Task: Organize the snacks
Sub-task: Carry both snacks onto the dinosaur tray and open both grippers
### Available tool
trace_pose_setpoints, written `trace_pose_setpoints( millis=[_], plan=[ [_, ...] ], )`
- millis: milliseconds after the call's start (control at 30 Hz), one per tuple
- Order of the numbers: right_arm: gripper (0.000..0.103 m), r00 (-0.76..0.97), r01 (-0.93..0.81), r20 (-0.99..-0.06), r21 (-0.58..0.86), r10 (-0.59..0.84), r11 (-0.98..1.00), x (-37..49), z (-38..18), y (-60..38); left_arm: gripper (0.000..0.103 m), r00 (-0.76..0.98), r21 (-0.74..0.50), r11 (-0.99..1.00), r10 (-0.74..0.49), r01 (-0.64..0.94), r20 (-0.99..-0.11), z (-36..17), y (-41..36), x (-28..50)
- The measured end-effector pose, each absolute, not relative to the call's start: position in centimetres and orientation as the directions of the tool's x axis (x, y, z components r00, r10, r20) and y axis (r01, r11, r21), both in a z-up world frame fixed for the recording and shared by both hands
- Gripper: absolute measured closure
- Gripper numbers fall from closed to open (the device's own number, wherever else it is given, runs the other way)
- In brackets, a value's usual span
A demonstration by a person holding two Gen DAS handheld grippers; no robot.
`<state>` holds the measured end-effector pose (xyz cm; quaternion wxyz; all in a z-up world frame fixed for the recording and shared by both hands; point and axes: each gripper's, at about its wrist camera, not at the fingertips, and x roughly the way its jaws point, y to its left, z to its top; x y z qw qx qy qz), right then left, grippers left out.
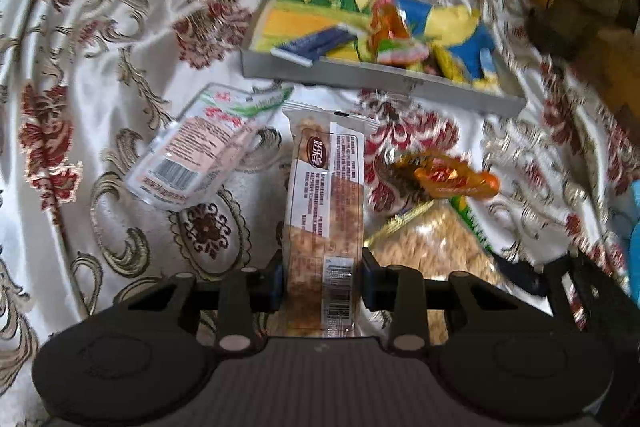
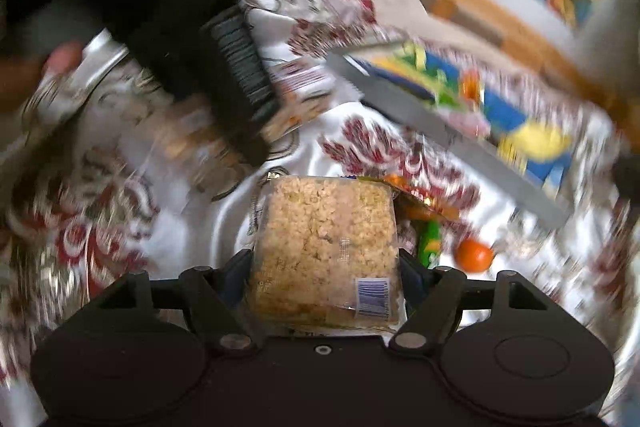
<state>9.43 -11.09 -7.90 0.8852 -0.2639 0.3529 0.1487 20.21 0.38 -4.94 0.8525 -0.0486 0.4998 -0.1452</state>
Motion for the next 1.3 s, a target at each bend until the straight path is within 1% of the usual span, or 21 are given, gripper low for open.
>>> trace_pose_setpoints(
  millis=[100, 300, 533, 633, 700, 800, 900, 1067, 1133, 1233, 1300],
  plan=[
    [0.027, 0.758, -0.444, -0.649, -0.437, 0.067, 0.782, 7.9, -7.4, -10.6, 0.064, 0.507, -0.249, 0.951, -0.309, 0.184, -0.805, -4.0, 1.1, 19.7],
    [0.027, 0.853, -0.363, -0.521, -0.559, 0.024, 0.746, 6.7, -5.7, -11.2, 0.064, 0.617, -0.299, 0.941, -0.331, 0.16, -0.714, -2.1, 2.2, 19.6],
    [0.027, 0.895, -0.303, -0.446, -0.568, 0.023, 0.765, 9.0, -2.8, -13.6, 0.064, 0.739, -0.283, 0.948, -0.295, 0.147, -0.605, -0.3, 2.2, 20.0],
    [0.027, 0.917, -0.259, -0.398, -0.575, 0.011, 0.776, 10.7, -2.0, -15.1, 0.064, 0.781, -0.283, 0.949, -0.281, 0.14, -0.558, 0.2, 1.7, 21.0],
    [0.027, 0.934, -0.218, -0.358, -0.573, -0.002, 0.79, 12.1, -1.6, -16.2, 0.064, 0.806, -0.249, 0.96, -0.246, 0.126, -0.538, 0.7, 0.9, 22.3],
    [0.027, 0.949, -0.162, -0.313, -0.545, -0.02, 0.823, 14.6, -1.4, -17.9, 0.064, 0.839, -0.225, 0.968, -0.215, 0.114, -0.499, 1.5, -0.4, 24.6],
    [0.027, 0.96, -0.106, -0.275, -0.508, -0.044, 0.855, 17.0, -1.3, -19.2, 0.064, 0.861, -0.242, 0.963, -0.223, 0.121, -0.457, 2.2, -1.3, 26.7],
    [0.027, 0.961, -0.038, -0.261, -0.437, -0.086, 0.899, 20.8, -1.7, -20.4, 0.064, 0.884, -0.273, 0.951, -0.251, 0.148, -0.395, 2.2, -2.1, 30.4],
    [0.027, 0.961, -0.025, -0.26, -0.43, -0.097, 0.902, 22.3, -2.0, -20.4, 0.064, 0.887, -0.274, 0.948, -0.263, 0.164, -0.379, 1.8, -2.2, 31.6],
    [0.027, 0.956, -0.006, -0.267, -0.418, -0.117, 0.909, 24.7, -2.7, -20.5, 0.064, 0.881, -0.277, 0.944, -0.279, 0.178, -0.382, 0.8, -2.5, 33.3],
    [0.027, 0.946, 0.0, -0.297, -0.391, -0.126, 0.92, 26.3, -3.2, -20.8, 0.064, 0.869, -0.287, 0.939, -0.298, 0.191, -0.396, -0.2, -2.7, 34.4]
  ],
)
